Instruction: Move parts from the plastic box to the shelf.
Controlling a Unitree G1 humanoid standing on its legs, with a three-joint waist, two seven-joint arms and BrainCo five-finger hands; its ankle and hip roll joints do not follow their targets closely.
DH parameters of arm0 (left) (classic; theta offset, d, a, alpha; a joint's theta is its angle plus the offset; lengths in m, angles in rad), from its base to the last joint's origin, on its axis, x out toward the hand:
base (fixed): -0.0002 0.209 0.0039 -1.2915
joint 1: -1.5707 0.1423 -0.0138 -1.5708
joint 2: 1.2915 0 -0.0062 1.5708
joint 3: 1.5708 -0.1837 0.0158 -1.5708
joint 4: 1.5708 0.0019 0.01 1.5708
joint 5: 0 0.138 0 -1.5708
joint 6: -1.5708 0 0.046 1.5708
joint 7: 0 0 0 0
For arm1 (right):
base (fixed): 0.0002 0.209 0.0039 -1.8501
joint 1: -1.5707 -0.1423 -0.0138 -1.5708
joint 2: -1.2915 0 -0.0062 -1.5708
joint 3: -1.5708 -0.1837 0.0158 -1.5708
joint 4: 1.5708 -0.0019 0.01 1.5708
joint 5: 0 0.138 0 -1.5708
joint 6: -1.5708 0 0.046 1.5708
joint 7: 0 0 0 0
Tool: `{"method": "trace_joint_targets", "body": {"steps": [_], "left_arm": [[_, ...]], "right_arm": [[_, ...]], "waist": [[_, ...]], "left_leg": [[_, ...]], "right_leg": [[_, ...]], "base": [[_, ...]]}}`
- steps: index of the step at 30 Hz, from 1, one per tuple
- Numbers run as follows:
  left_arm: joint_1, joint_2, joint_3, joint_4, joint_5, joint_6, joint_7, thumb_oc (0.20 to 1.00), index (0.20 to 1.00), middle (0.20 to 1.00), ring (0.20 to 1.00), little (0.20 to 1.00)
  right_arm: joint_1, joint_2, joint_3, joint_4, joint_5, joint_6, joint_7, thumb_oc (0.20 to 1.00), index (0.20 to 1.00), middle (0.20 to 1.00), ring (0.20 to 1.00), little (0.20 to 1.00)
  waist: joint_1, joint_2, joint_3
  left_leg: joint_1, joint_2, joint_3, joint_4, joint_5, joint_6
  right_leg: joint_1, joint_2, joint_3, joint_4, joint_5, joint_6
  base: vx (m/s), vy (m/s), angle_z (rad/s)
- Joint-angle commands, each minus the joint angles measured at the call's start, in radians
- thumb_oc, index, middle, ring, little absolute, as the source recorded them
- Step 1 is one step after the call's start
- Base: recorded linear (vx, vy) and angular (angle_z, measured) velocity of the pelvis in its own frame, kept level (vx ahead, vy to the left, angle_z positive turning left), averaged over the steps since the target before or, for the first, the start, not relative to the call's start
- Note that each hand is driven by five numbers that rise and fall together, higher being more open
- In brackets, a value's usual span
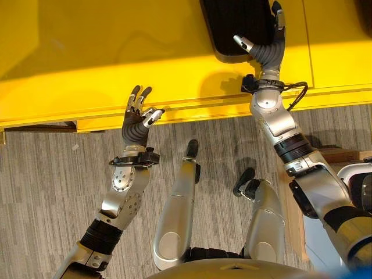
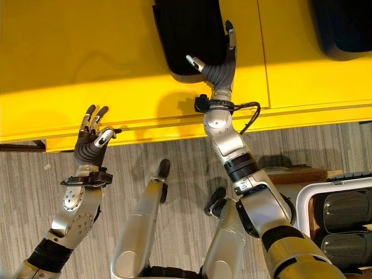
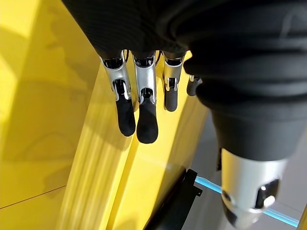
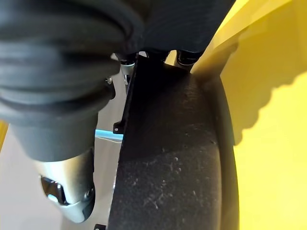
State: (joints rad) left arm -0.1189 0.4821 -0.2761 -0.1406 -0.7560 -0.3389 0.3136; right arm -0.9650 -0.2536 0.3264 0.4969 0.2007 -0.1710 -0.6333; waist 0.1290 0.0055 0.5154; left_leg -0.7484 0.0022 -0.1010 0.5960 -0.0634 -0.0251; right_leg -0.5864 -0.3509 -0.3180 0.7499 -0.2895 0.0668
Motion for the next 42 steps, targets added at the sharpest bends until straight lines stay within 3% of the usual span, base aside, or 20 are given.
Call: {"method": "trace_joint_targets", "body": {"steps": [1,42], "left_arm": [[0.033,-0.013,-0.055,-0.011,0.013,0.009,0.005,1.000,1.000,1.000,1.000,1.000],[0.034,-0.016,-0.059,-0.017,0.022,0.002,0.022,1.000,1.000,1.000,1.000,1.000]], "right_arm": [[0.052,0.064,0.042,-0.011,0.050,-0.005,0.047,1.000,1.000,1.000,1.000,1.000],[0.067,0.084,0.052,-0.004,0.038,-0.002,0.039,1.000,1.000,1.000,1.000,1.000]], "waist": [[0.042,0.008,0.005],[0.045,0.009,0.005]], "left_leg": [[-0.017,0.026,0.025,0.040,-0.088,0.001],[-0.026,0.025,0.023,0.045,-0.089,0.005]], "right_leg": [[0.057,0.027,0.030,-0.002,-0.047,0.012],[0.041,0.022,0.030,0.011,-0.045,0.016]], "base": [[0.00,0.000,0.00],[0.00,0.000,0.00]]}}
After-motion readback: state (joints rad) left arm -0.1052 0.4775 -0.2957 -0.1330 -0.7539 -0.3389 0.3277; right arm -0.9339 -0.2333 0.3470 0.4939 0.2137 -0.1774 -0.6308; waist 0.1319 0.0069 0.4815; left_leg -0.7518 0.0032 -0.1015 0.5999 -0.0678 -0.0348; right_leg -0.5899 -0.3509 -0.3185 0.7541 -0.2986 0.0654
